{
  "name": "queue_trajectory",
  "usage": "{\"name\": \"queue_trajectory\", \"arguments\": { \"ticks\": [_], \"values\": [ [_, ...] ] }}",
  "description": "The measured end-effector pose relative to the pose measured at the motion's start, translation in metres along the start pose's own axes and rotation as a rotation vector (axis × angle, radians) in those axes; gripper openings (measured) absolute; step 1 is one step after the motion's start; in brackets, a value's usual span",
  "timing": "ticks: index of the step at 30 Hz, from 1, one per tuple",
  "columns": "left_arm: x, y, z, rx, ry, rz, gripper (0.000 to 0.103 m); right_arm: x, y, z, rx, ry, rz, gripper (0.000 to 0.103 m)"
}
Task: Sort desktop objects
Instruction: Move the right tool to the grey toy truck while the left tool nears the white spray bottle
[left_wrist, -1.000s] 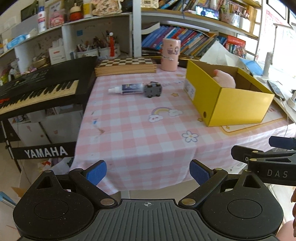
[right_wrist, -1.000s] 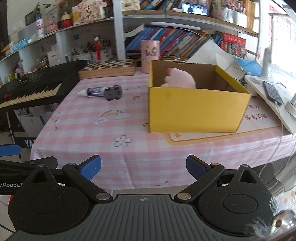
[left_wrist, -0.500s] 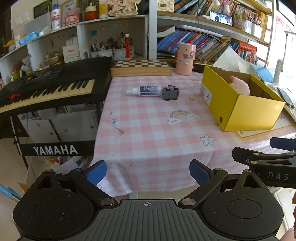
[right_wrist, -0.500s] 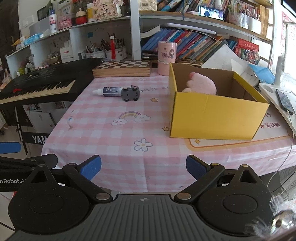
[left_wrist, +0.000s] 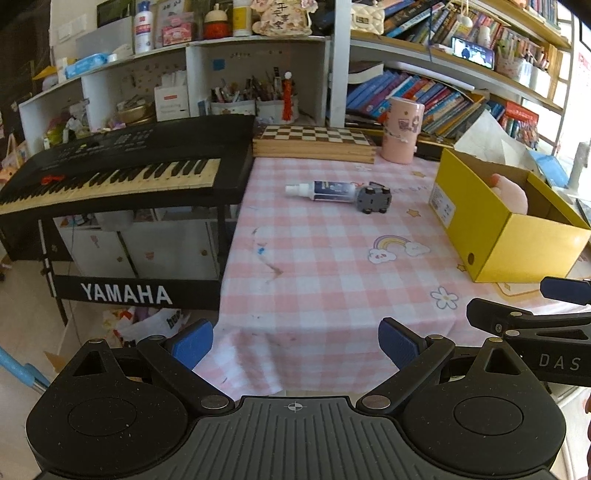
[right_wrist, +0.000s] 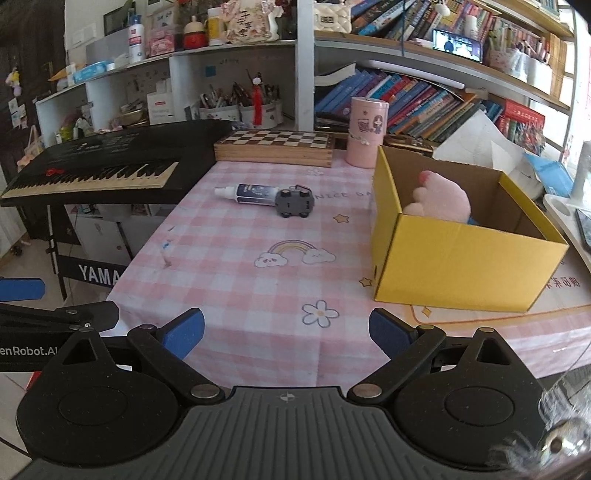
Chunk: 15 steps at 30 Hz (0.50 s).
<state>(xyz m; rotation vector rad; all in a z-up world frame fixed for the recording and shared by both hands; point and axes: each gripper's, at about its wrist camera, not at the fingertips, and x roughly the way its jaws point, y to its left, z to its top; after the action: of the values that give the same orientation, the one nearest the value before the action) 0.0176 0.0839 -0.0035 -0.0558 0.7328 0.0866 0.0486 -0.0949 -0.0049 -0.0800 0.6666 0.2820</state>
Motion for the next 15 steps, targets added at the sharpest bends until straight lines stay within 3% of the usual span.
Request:
{"name": "queue_trajectory", "arguments": {
  "ticks": [9,15],
  "values": [
    [0.020,-0.001,0.011,-0.009,0.006,0.005,0.098,0.020,-0.002,0.011,-0.017,0.000,0.013,0.094],
    [0.040,-0.005,0.026,-0.011,0.013,0.011,0.098,0.042,-0.006,0.028,-0.037,0.007,0.040,0.081]
  ]
}}
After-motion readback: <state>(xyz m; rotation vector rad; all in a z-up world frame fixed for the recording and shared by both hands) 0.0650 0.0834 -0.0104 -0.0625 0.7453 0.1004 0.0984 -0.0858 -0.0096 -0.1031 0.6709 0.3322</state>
